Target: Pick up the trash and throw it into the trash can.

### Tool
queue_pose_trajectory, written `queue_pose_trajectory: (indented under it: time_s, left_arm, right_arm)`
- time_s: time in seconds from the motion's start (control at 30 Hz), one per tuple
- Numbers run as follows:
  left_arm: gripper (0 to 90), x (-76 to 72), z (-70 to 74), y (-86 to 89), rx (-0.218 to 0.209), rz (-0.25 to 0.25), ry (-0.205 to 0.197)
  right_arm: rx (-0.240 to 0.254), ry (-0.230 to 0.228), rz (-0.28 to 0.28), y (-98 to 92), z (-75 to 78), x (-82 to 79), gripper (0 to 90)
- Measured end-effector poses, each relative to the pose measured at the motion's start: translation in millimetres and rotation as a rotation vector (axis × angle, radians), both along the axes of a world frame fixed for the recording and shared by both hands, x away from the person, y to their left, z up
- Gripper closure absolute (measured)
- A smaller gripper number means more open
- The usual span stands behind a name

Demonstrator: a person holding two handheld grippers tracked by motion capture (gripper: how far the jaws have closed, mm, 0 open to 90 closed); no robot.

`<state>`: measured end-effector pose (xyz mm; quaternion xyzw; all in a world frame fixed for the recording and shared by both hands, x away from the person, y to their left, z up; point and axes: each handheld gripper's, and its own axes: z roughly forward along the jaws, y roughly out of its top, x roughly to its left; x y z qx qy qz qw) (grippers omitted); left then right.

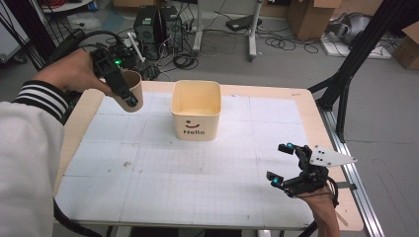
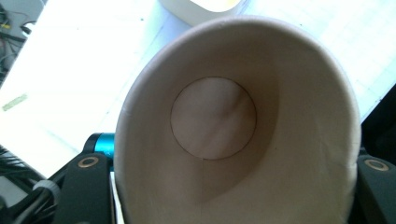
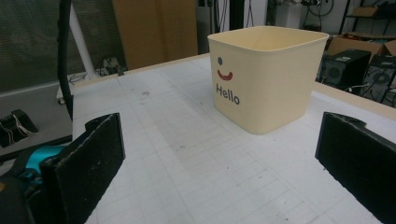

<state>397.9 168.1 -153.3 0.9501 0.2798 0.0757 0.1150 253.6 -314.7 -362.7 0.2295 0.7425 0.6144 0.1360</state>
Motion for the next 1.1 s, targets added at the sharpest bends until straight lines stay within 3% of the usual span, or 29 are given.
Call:
queue_pose_trajectory:
  time_s: [0.43,0.73,1.1]
  left_arm:
    - [34.5,6.0,22.5,-3.9,0.000,-0.032,-0.013]
    - [34.4,8.7,24.7,-7.4,0.007,-0.039,-0.014]
    - [34.4,22.6,24.9,-26.8,-0.003,-0.066,-0.017]
  right_arm:
    - [-0.005,0.004,-0.007,-0.8,-1.4,1.3,0.2]
    - [-0.009,0.006,-0.008,-0.9,-1.5,1.6,0.2]
    - [-0.011,0.009,-0.007,-0.5,-1.3,1.1,0.3]
